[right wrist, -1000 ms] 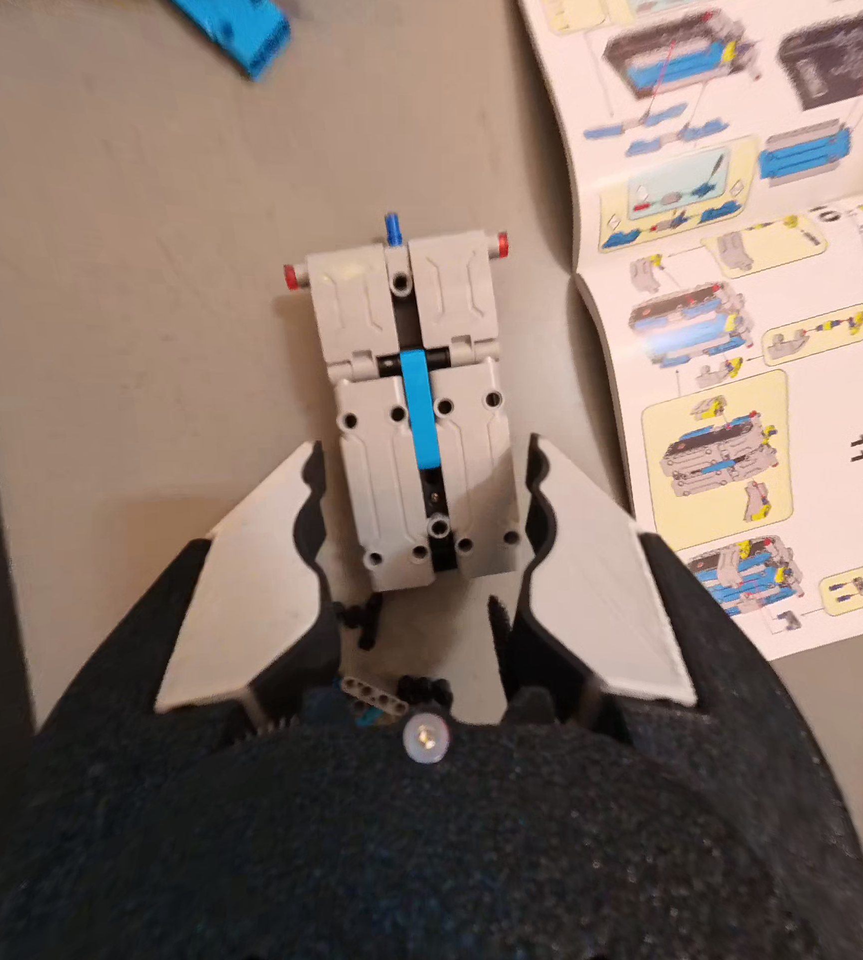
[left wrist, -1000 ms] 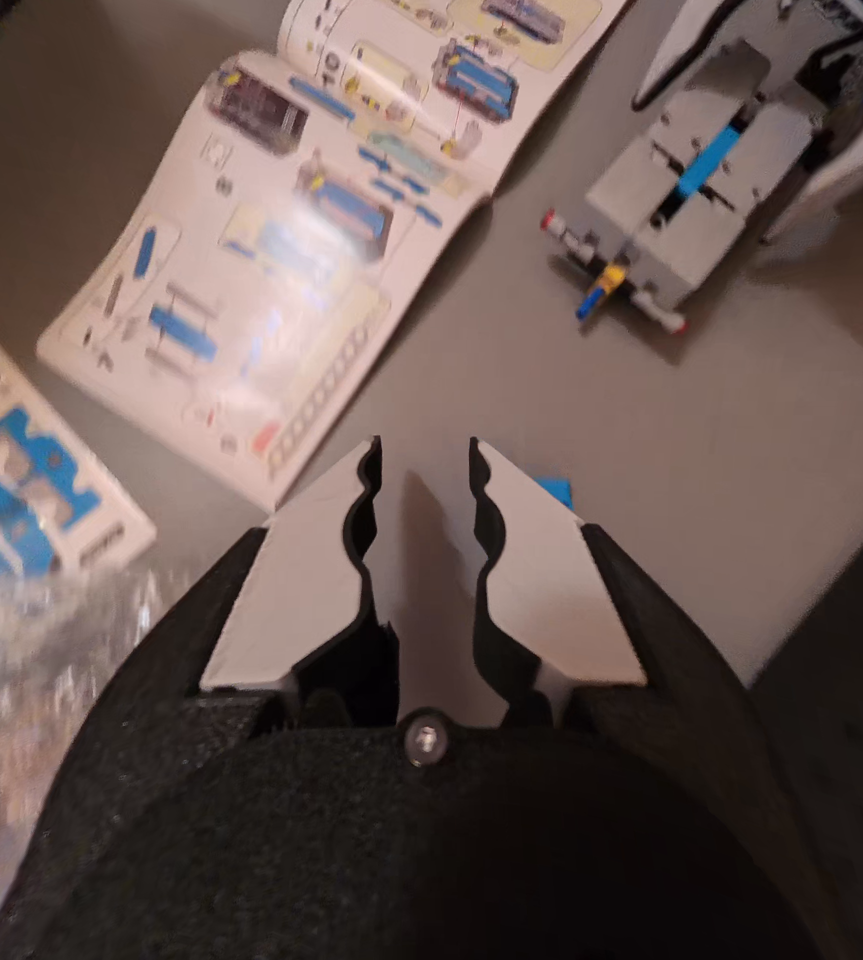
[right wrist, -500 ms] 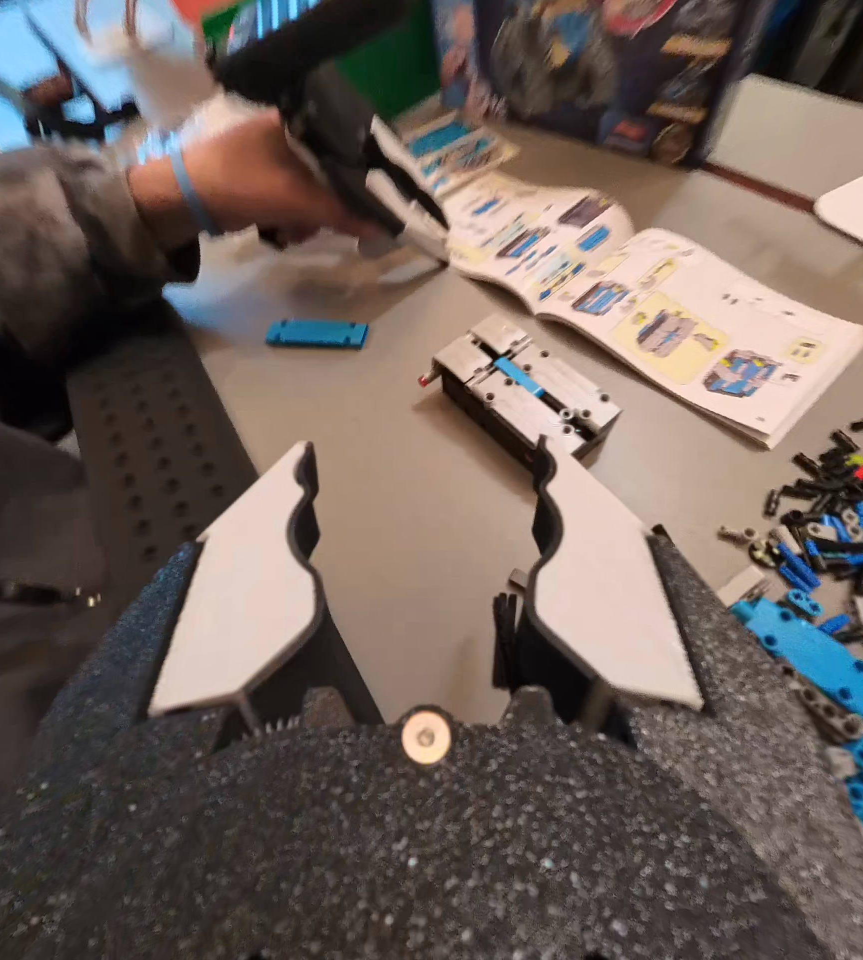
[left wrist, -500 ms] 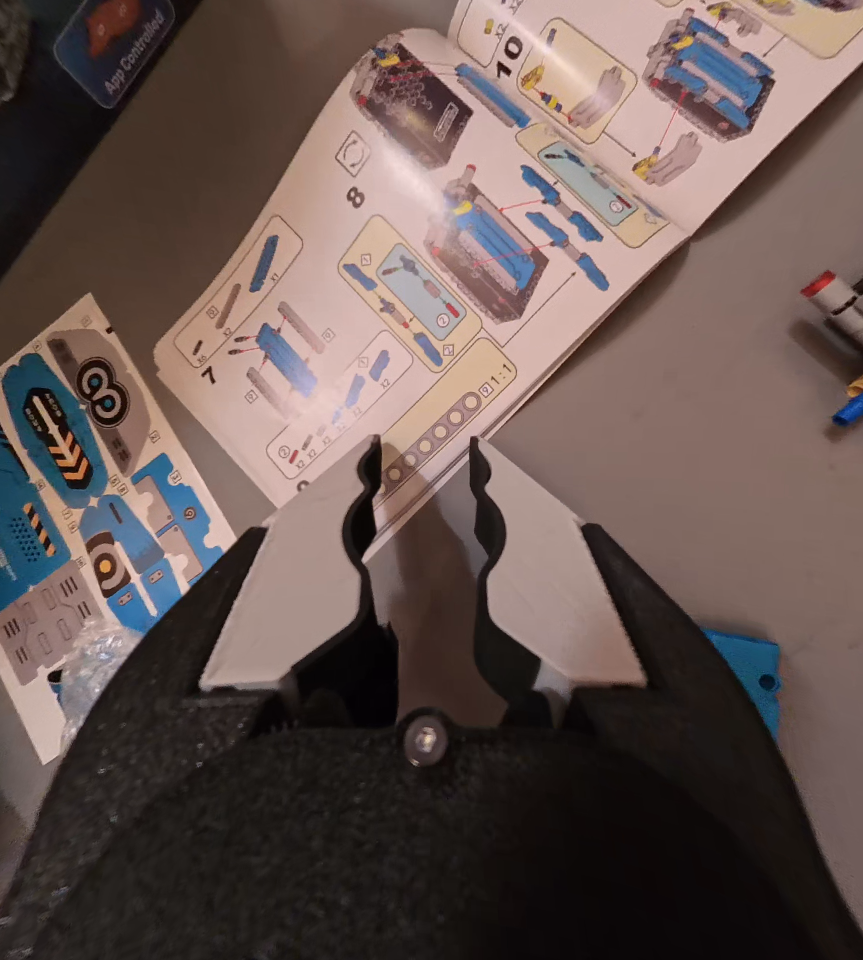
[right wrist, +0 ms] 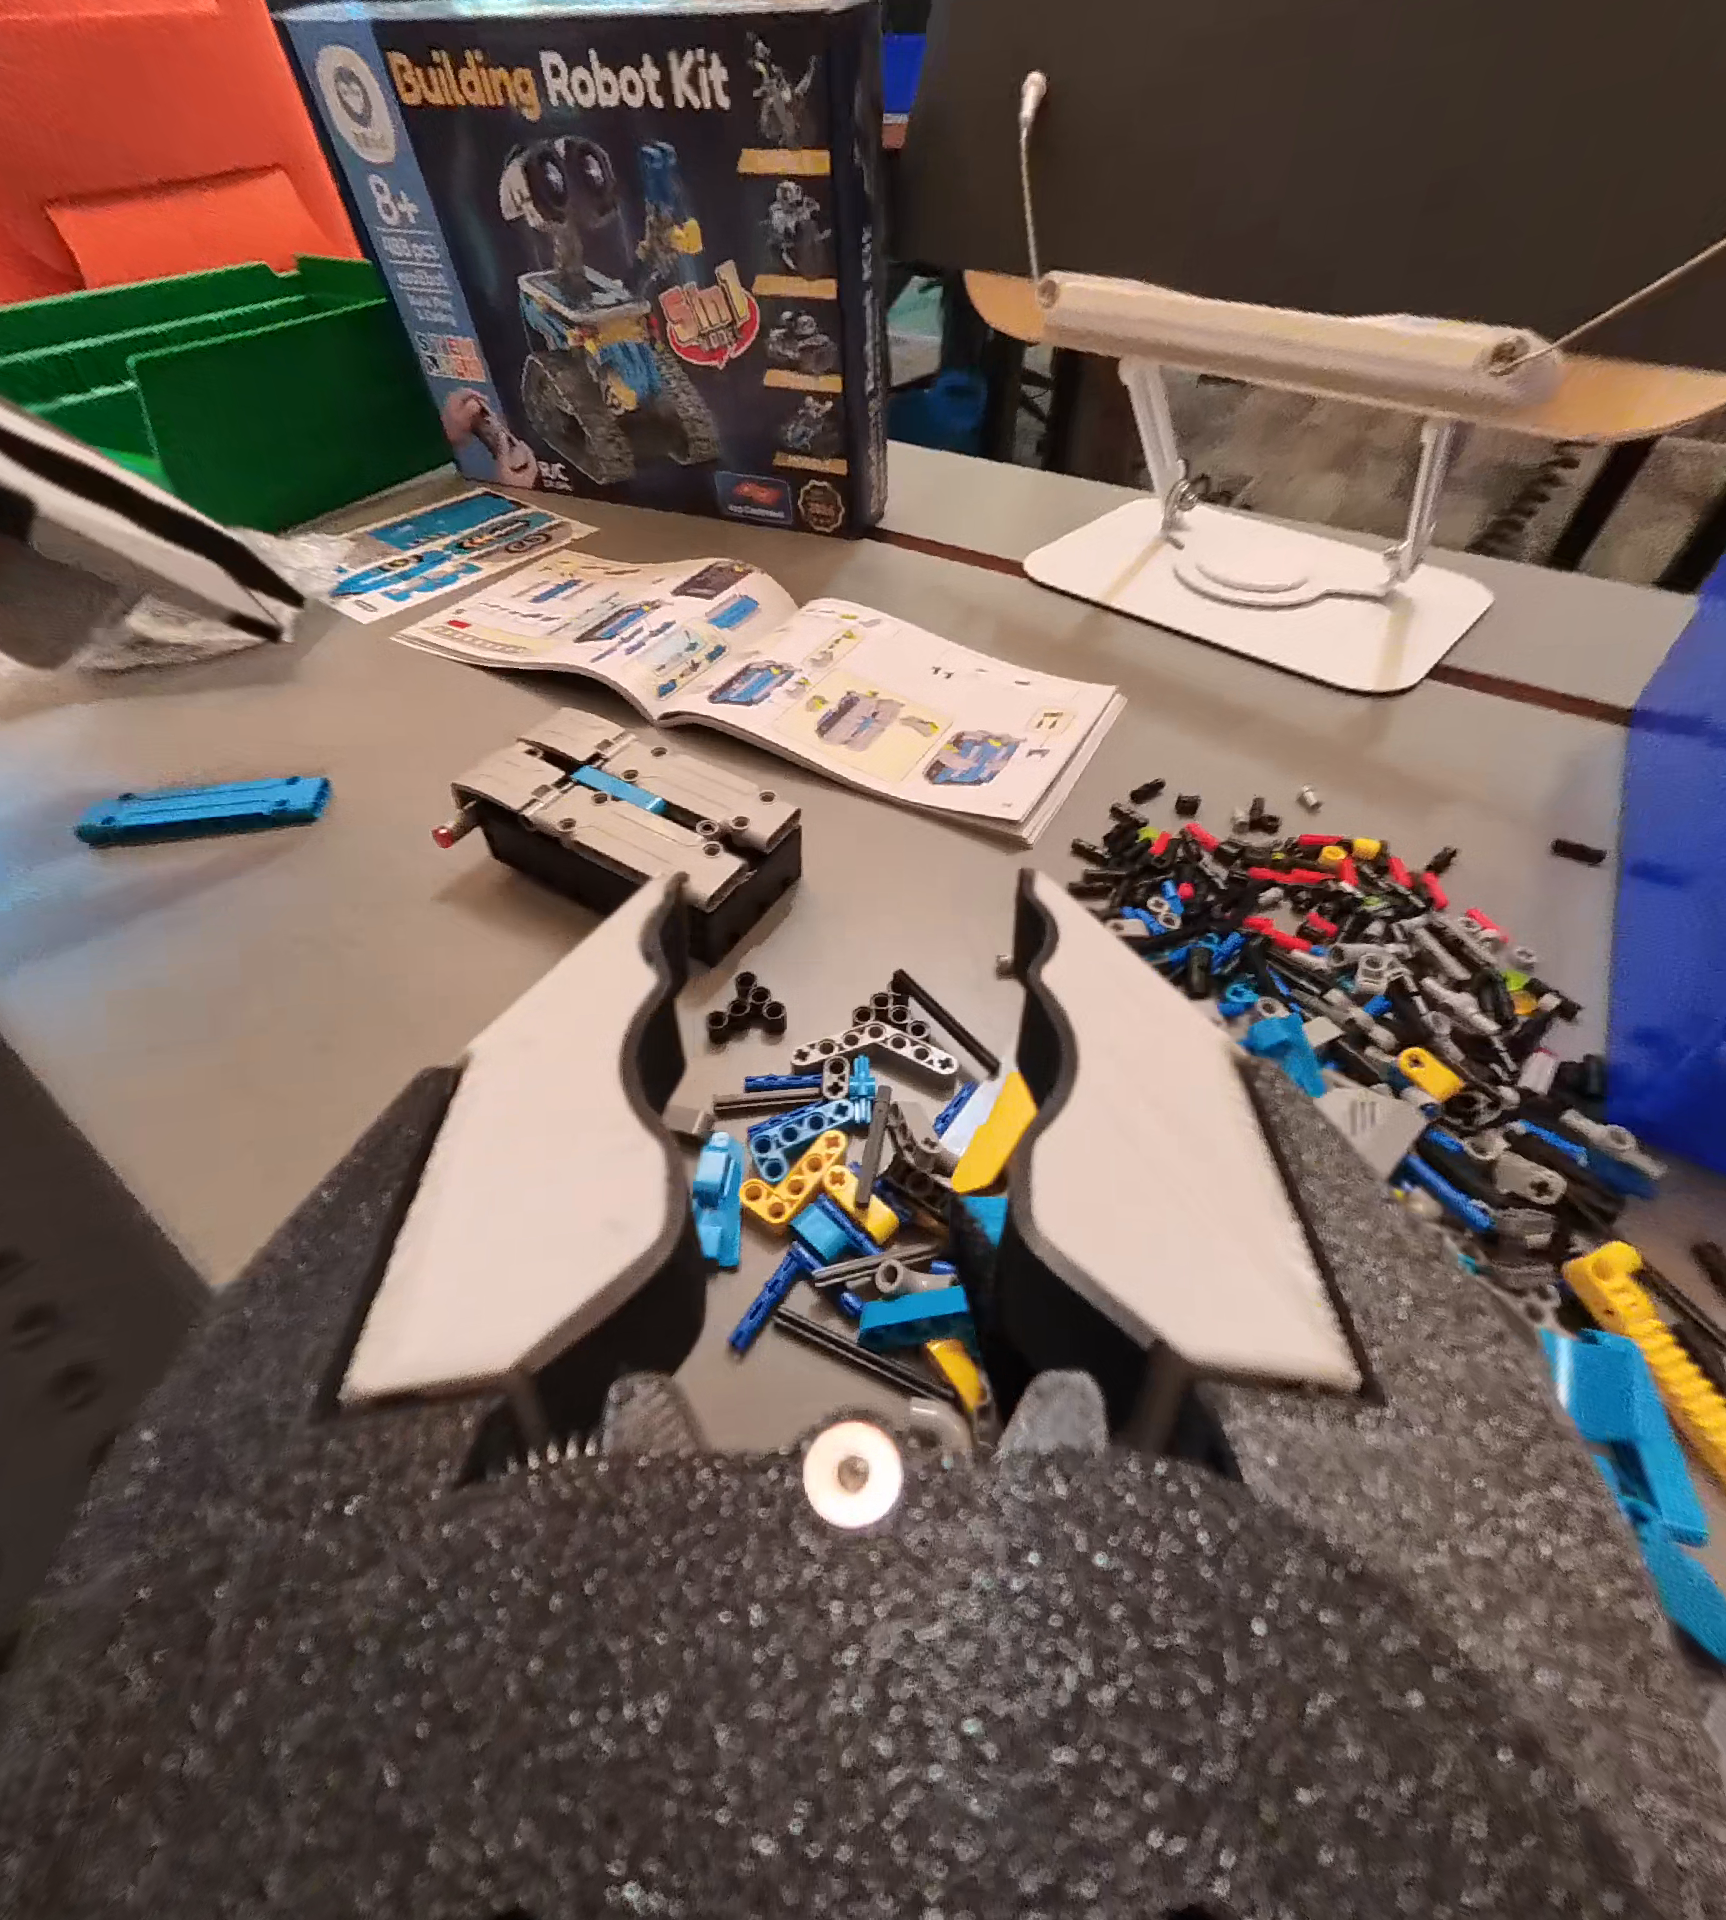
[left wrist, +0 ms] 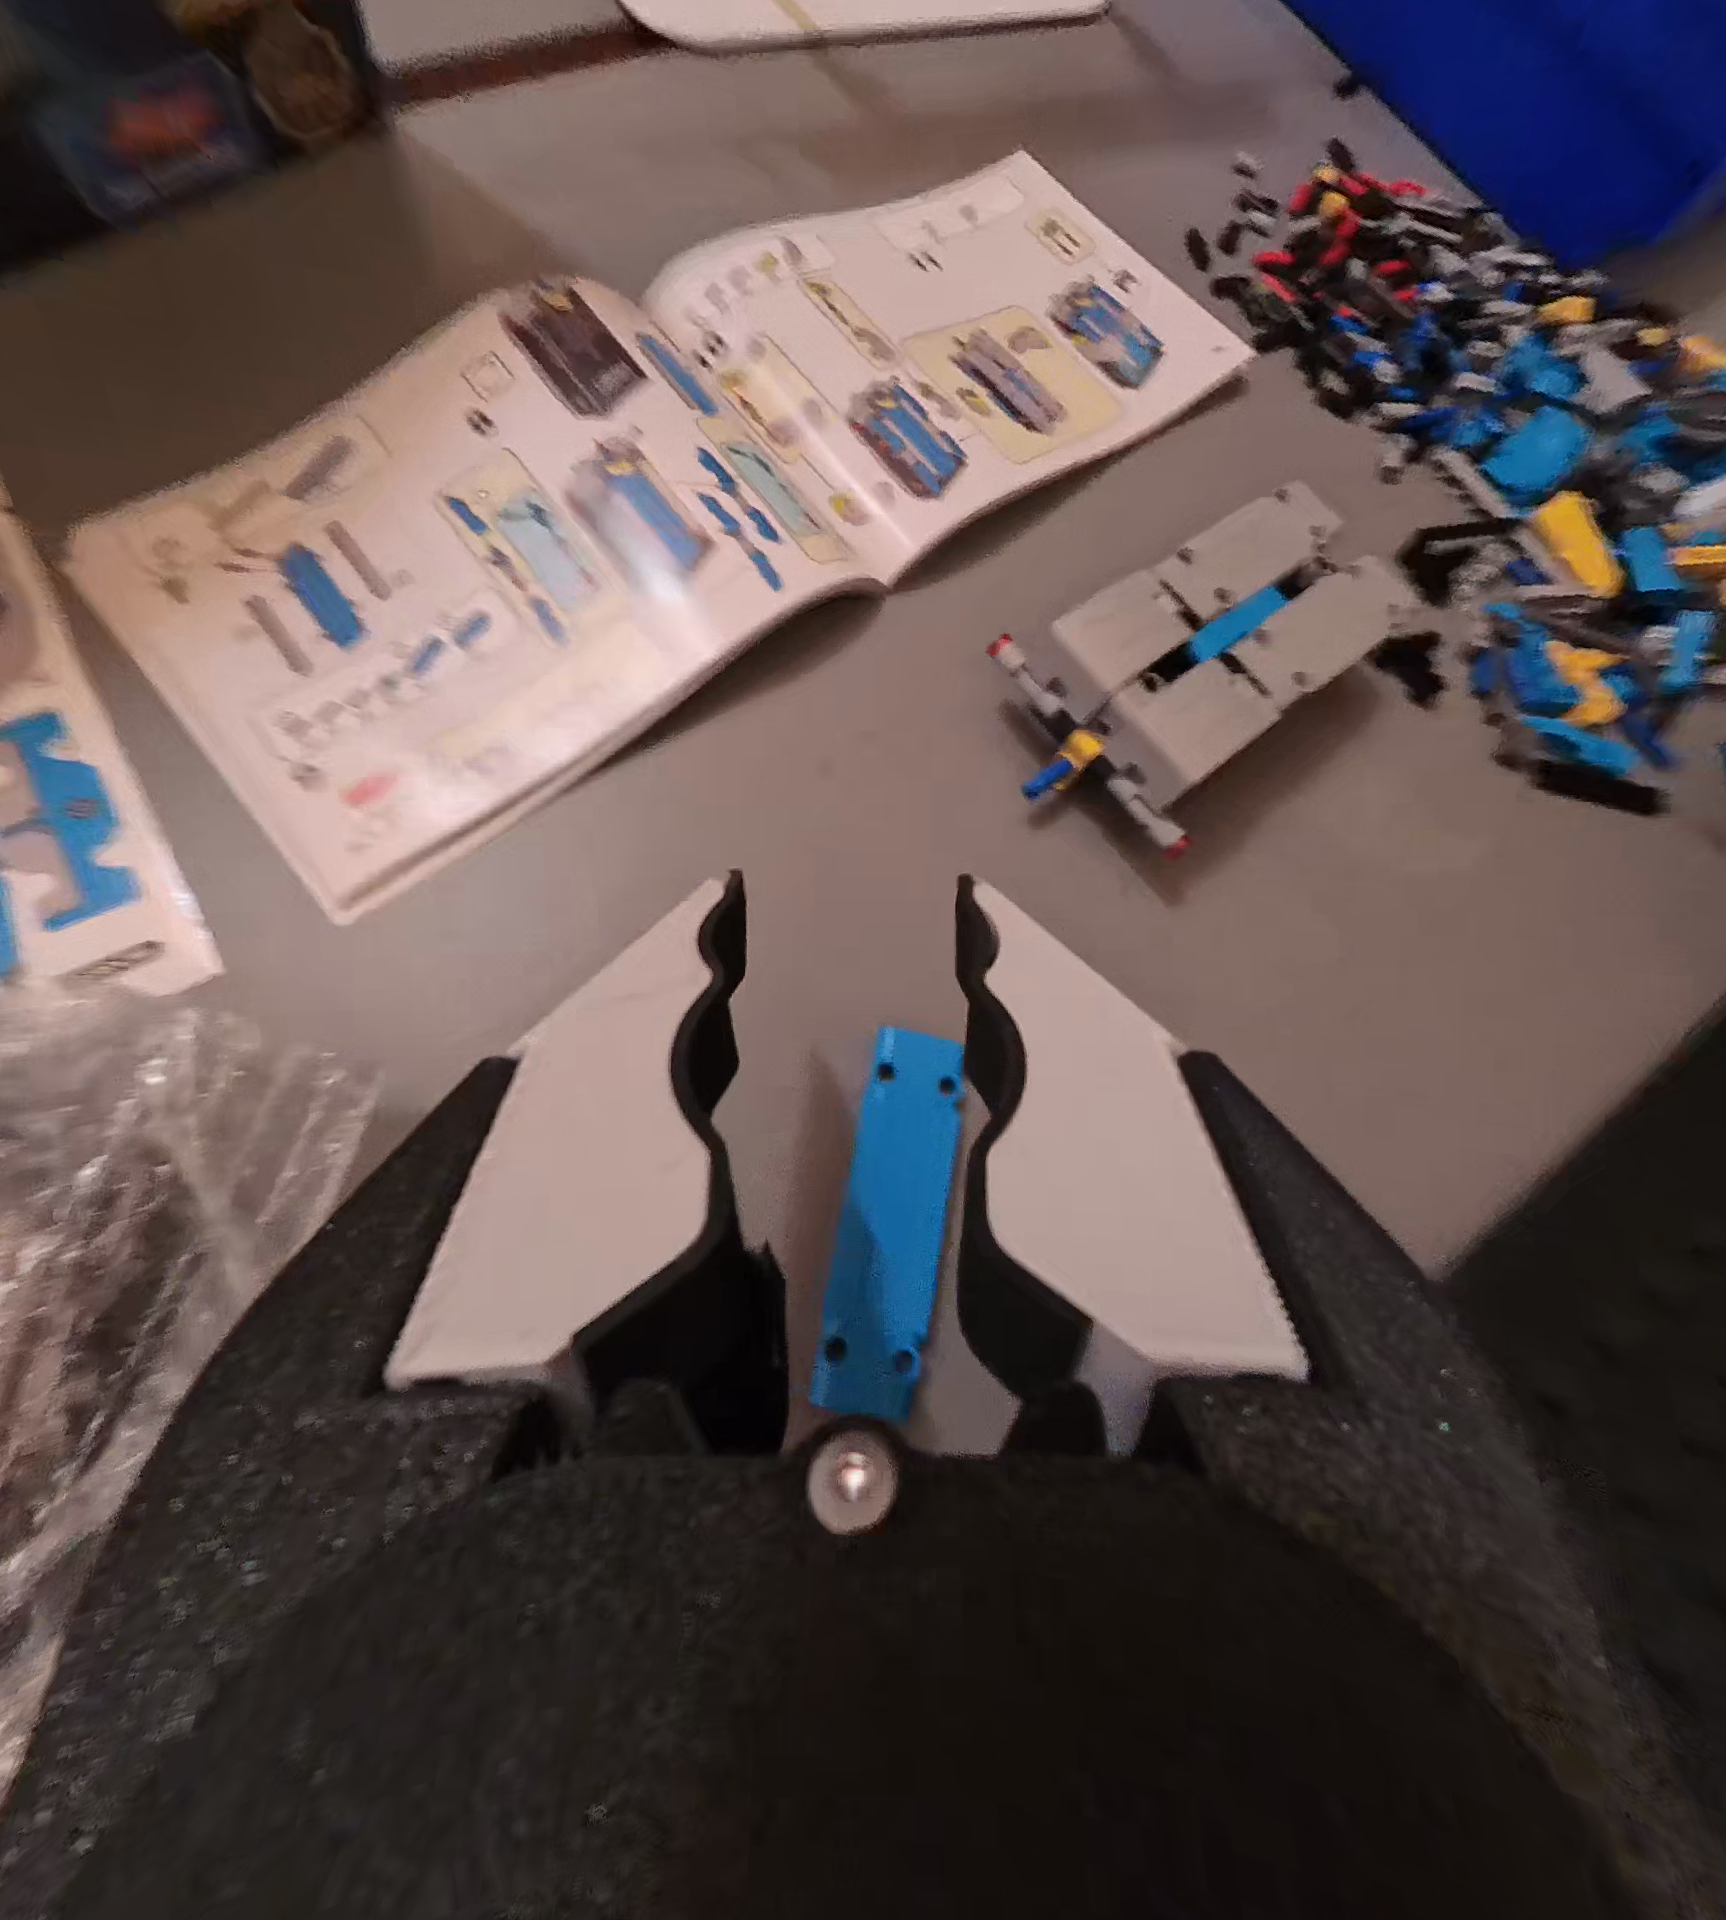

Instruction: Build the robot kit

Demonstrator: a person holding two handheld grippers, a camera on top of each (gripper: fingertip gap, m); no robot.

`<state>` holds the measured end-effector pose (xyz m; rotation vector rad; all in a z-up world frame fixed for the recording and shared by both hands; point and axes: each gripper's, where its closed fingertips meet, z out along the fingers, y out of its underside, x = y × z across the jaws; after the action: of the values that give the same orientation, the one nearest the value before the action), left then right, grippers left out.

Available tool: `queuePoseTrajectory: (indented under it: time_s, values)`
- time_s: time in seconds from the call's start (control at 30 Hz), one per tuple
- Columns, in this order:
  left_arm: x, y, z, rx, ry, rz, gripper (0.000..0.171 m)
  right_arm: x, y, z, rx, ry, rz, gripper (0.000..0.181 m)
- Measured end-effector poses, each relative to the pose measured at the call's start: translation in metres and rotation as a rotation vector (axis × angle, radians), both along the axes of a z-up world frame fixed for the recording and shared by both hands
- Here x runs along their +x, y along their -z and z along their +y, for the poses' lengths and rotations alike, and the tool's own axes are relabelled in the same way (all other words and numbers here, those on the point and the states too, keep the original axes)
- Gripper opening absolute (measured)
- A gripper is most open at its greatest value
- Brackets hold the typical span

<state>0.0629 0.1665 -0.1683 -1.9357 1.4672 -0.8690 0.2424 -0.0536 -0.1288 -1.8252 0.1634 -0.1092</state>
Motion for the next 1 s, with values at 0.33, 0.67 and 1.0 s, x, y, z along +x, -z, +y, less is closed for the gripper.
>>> queuePoseTrajectory:
  time_s: [0.33, 0.67, 1.0]
  values:
    - [0.029, -0.011, 0.009, 0.342, -0.036, -0.227, 0.039, -0.006, 0.002, -0.023, -0.083, -0.136, 0.053, 0.003]
    - [0.028, -0.002, 0.002, 0.300, -0.005, -0.195, 0.039, 0.025, 0.054, -0.143, -0.682, -0.020, -0.071, 0.032]
    - [0.025, 0.003, 0.002, 0.237, -0.019, -0.174, 0.039, -0.025, 0.085, -0.106, -0.713, -0.188, 0.037, 0.056]
